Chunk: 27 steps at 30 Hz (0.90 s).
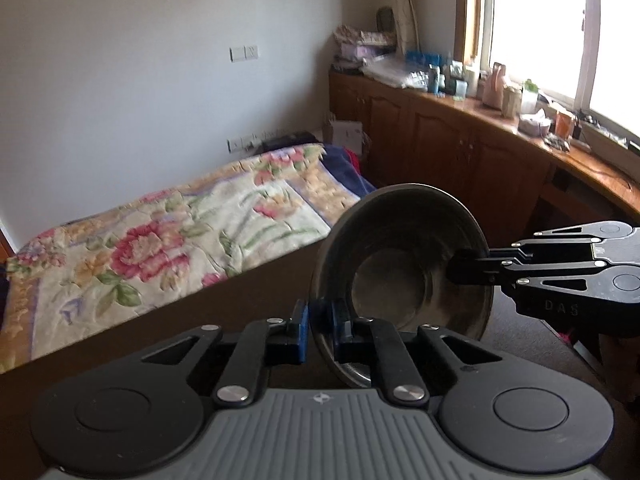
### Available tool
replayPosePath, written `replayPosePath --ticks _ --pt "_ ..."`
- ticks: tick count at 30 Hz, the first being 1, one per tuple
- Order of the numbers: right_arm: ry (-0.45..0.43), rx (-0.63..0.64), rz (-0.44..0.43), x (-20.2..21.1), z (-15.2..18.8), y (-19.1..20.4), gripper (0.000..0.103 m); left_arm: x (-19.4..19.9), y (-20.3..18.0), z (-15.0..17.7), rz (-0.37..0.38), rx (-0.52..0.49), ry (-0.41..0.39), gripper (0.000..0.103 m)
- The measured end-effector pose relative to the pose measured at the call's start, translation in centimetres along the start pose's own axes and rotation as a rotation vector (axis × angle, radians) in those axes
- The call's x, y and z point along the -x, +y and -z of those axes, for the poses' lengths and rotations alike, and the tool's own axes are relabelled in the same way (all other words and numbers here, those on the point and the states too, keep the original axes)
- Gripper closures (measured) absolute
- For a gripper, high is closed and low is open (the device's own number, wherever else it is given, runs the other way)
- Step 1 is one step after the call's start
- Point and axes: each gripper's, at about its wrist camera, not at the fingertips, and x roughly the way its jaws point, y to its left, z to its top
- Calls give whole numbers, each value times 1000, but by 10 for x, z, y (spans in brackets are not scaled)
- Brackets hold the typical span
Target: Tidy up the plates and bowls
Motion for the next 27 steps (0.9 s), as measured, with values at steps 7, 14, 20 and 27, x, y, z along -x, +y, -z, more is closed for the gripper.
replayPosePath --ticks 7,14,20,27 --pt "-73 35 -5 29 -16 23 93 50 1 -8 -26 2 -94 64" --pt "-129 51 -19 56 -22 42 93 95 2 -3 -40 8 -161 64" --pt "-154 59 -31 75 -18 53 93 127 -3 9 -45 1 -195 64" --pt "-161 78 -45 90 -8 67 93 155 -4 30 -31 24 -217 64"
